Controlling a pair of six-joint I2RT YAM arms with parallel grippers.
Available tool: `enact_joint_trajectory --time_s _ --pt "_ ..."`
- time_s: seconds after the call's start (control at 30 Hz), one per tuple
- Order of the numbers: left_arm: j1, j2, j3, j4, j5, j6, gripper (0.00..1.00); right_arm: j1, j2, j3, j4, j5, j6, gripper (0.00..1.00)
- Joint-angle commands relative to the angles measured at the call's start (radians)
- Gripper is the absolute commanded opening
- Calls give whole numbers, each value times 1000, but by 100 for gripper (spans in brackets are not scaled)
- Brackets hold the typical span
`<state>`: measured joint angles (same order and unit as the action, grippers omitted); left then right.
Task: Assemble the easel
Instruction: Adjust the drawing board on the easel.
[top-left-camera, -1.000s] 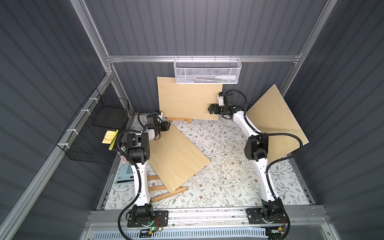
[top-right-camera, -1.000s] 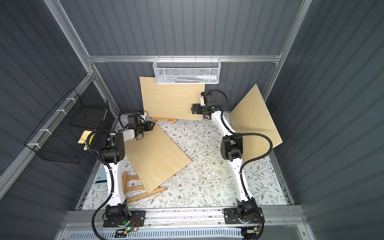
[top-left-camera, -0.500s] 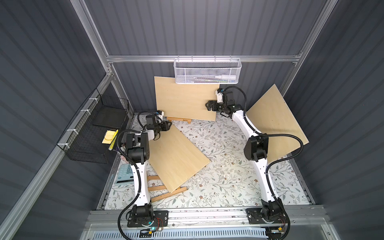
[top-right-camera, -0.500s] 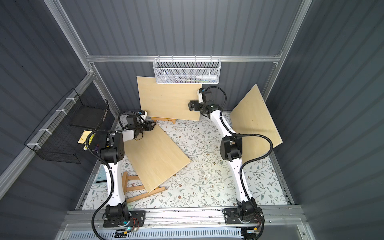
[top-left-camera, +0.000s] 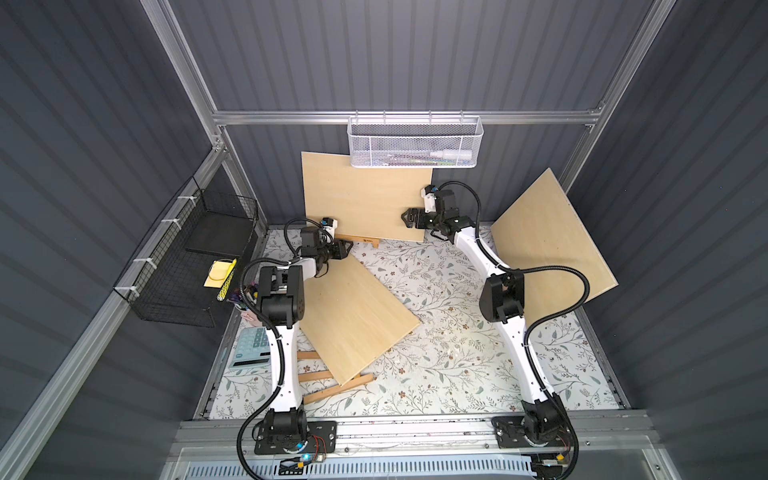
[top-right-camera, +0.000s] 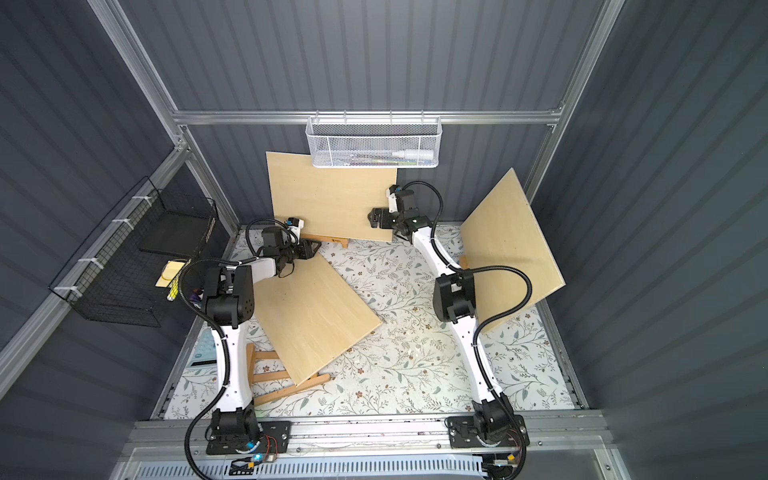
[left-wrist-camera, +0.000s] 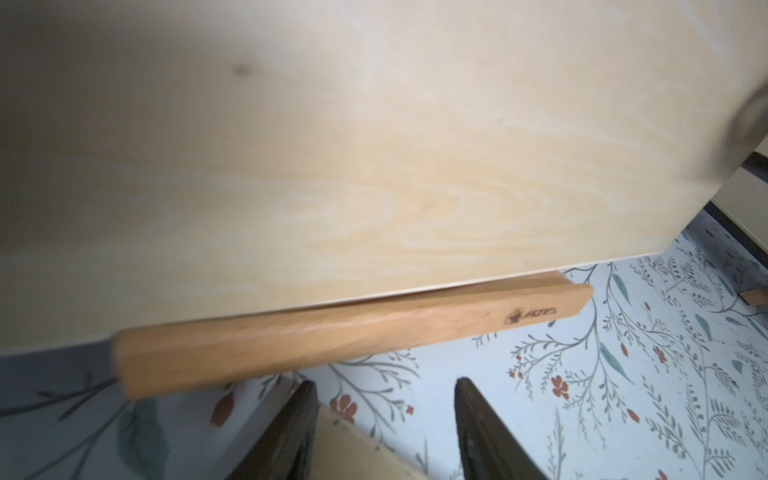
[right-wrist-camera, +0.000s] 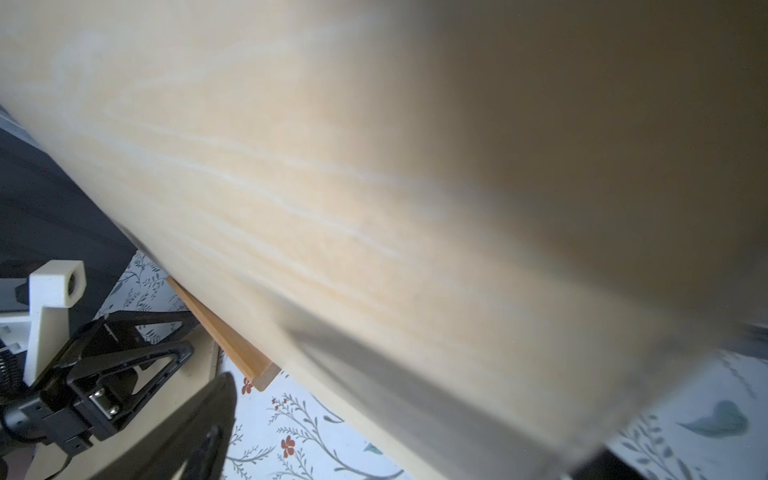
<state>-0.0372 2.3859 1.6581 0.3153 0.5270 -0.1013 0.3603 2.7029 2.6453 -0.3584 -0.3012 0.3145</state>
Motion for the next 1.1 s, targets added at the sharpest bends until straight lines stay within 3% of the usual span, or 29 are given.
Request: enact_joint_trajectory --time_s 0.0,0.23,0.47,0.8,0.9,1.07 --pt "-11 -1 38 4 18 -20 55 53 6 27 17 -83 32 99" --pt "-24 7 61 3 11 -36 55 71 10 21 33 -95 64 99" --pt "-33 -68 -14 63 -38 -74 56 59 -62 -31 -77 37 30 99" --pt "-33 -311 -216 73 -179 -78 71 25 -477 -614 54 199 3 99" --pt "-33 -391 -235 -30 -242 -75 75 26 -600 -779 58 187 -21 99" --pt "-49 -587 -358 -288 -369 -115 82 75 -805 -1046 47 19 -82 99"
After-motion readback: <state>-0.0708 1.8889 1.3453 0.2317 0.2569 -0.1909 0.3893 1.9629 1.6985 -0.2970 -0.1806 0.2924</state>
